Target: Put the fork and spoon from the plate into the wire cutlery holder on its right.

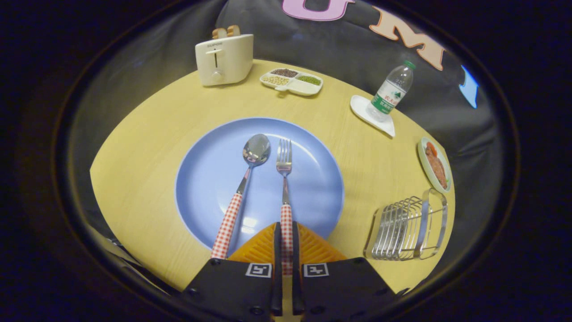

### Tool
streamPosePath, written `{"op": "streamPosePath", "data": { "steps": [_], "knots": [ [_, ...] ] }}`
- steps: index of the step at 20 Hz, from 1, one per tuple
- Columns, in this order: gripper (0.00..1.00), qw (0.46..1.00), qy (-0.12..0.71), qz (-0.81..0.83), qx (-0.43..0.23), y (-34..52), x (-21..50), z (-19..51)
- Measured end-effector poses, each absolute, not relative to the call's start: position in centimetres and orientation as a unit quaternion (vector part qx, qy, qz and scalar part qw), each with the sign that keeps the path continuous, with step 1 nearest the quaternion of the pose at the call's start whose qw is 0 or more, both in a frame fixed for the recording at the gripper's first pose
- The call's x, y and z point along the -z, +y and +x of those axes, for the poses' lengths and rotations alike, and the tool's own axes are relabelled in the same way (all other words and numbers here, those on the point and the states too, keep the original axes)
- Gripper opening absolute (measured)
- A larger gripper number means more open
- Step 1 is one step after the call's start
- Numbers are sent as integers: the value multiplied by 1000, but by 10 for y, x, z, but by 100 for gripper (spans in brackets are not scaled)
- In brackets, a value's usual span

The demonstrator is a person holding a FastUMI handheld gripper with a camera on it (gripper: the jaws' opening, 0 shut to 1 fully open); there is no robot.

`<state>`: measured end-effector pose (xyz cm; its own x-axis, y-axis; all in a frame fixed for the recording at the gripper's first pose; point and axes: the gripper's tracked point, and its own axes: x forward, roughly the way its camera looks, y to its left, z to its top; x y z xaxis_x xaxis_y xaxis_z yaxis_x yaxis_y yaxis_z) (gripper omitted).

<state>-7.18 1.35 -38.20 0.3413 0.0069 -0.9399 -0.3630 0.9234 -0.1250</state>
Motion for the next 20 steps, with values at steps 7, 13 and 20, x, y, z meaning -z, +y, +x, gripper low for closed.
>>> {"op": "streamPosePath", "data": {
  "steps": [7, 13, 20],
  "knots": [
    [12, 796, 565, -173, -132, -2, 348, -67],
    [12, 789, 569, -173, -151, -24, 311, -66],
    [12, 783, 573, -192, -147, -74, 275, -62]
  ]
}}
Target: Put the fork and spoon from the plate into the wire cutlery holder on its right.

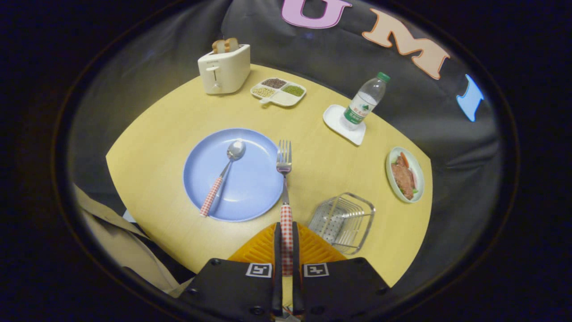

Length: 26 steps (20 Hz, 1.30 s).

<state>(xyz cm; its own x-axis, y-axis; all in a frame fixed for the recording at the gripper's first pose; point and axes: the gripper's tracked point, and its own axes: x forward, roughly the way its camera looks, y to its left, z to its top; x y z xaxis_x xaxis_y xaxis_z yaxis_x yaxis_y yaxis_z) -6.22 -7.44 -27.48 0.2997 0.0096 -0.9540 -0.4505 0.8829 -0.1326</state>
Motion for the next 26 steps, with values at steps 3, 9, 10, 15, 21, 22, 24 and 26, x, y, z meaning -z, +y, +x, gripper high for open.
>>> {"op": "streamPosePath", "data": {
  "steps": [3, 9, 10, 15, 21, 22, 24, 26],
  "knots": [
    [12, 773, 582, -205, -147, -99, 264, -62],
    [12, 749, 608, -217, -151, -141, 245, -68],
    [12, 744, 612, -222, -150, -150, 242, -71],
    [12, 728, 629, -229, -148, -176, 235, -78],
    [12, 676, 671, -254, -172, -196, 239, -89],
    [12, 665, 678, -258, -176, -198, 242, -89],
    [12, 643, 692, -271, -186, -199, 247, -88],
    [12, 629, 702, -275, -192, -196, 253, -85]
  ]
}}
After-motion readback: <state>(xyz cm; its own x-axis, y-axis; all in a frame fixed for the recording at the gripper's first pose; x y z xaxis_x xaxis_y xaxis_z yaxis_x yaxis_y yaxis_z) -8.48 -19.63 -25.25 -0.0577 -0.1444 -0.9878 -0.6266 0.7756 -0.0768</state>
